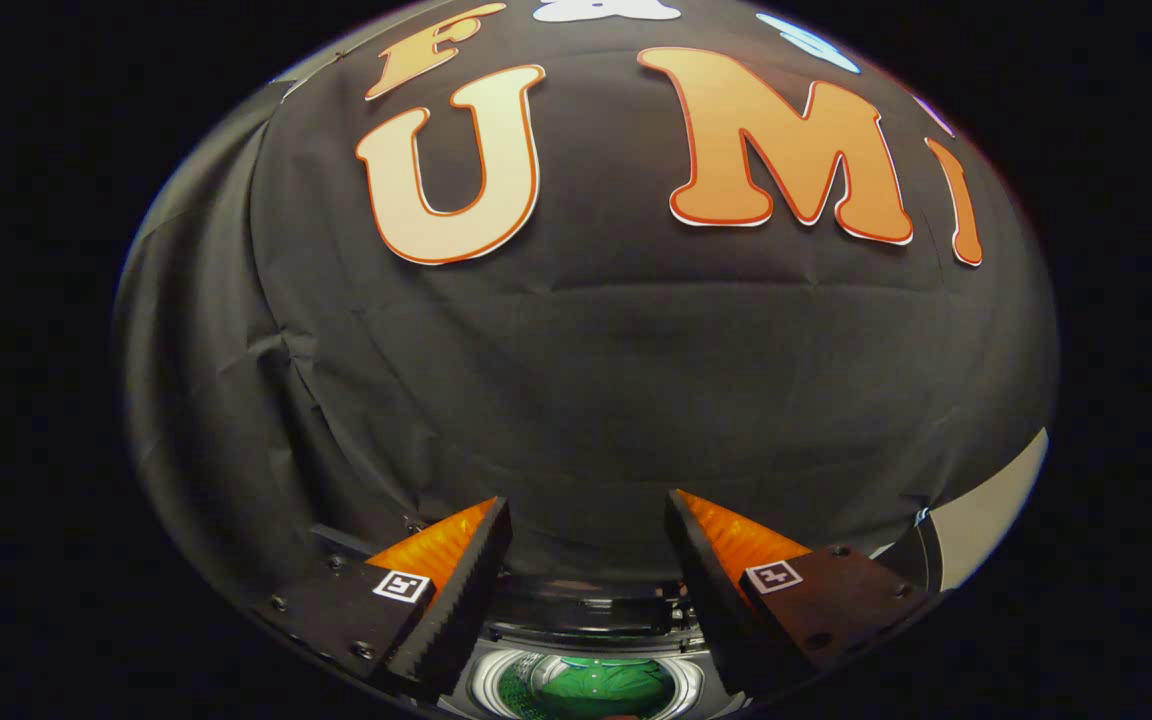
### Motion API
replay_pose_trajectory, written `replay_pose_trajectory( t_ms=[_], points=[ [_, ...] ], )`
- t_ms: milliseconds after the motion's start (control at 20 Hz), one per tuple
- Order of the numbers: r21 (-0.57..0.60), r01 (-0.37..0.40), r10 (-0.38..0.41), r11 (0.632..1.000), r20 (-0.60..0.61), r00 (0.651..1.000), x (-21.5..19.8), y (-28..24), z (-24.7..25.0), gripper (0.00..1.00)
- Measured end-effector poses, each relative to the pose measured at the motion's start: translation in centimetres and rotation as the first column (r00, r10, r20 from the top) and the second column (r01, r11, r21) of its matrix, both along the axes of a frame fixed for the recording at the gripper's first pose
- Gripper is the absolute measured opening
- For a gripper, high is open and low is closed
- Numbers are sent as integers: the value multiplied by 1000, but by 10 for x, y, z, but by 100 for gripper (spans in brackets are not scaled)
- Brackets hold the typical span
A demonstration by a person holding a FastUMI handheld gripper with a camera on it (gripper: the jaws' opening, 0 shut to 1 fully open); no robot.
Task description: Put the clothes into the washing machine and then close the washing machine lid.
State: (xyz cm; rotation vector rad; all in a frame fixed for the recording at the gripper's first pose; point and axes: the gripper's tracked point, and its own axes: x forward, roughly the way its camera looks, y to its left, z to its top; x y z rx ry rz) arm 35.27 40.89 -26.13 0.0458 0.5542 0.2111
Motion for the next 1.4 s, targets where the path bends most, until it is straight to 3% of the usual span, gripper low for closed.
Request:
replay_pose_trajectory(
  t_ms=[300,350,400,800,1050,1400],
  points=[
    [-47,1,-4,999,-63,998,15,1,-35,99],
    [-36,1,-1,999,-5,1000,23,2,-26,99],
    [-47,-13,11,999,-49,999,18,0,-32,99],
    [-42,-4,3,999,-18,1000,17,-2,-30,100],
    [-30,-4,6,1000,45,999,-23,-7,-23,100],
    [-36,-12,14,999,44,999,-80,-10,-27,100]
  ],
)
